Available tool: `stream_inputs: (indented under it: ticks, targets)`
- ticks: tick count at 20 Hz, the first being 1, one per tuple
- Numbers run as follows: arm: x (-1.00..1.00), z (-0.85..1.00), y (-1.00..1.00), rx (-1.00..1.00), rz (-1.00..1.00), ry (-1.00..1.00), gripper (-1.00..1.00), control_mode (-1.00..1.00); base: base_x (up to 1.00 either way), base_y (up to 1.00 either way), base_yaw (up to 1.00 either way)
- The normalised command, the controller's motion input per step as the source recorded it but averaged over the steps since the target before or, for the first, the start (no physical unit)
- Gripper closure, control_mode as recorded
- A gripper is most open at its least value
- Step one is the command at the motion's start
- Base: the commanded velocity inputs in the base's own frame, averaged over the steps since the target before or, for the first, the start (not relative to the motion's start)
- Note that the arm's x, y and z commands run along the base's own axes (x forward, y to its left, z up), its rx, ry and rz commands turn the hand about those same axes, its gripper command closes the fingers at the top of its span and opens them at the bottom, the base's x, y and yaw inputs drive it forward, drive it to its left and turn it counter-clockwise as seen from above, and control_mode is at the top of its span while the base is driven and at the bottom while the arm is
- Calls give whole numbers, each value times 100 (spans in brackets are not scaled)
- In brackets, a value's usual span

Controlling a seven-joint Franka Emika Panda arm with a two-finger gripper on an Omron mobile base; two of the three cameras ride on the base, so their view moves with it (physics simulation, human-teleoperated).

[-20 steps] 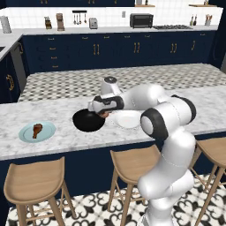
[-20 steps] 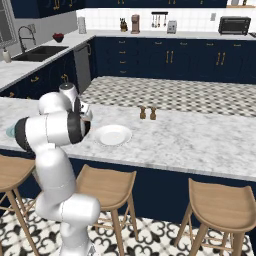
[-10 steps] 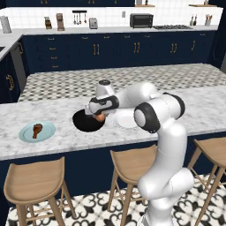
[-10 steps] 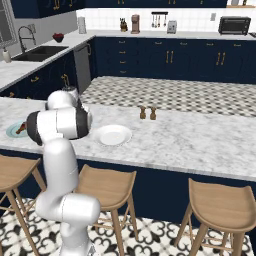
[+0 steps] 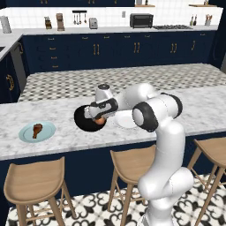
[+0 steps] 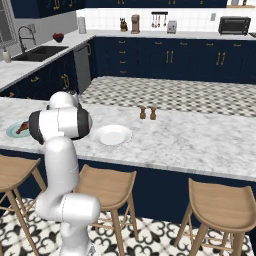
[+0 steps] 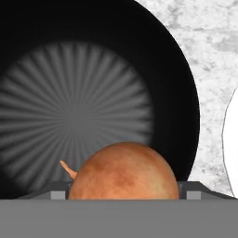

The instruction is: Pick the chicken drumstick and onion from their plates and place them in the bowl. Then put the bowl in the fridge.

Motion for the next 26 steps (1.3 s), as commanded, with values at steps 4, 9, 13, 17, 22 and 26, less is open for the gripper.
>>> stream_inputs:
  ticks: [4,9,13,17,22,26]
  targets:
    - [0,0,0,0,0,0,-100,-100,0,0,0]
    - [-9,27,0,0,0,-1,-100,-100,0,0,0]
    - [-38,75,-4,0,0,-2,-100,-100,0,0,0]
    - [-63,70,-30,0,0,-6,-100,-100,0,0,0]
    - [-83,36,-67,2,-1,-6,-100,-100,0,0,0]
    - [-91,8,-99,5,-2,-5,-100,-100,0,0,0]
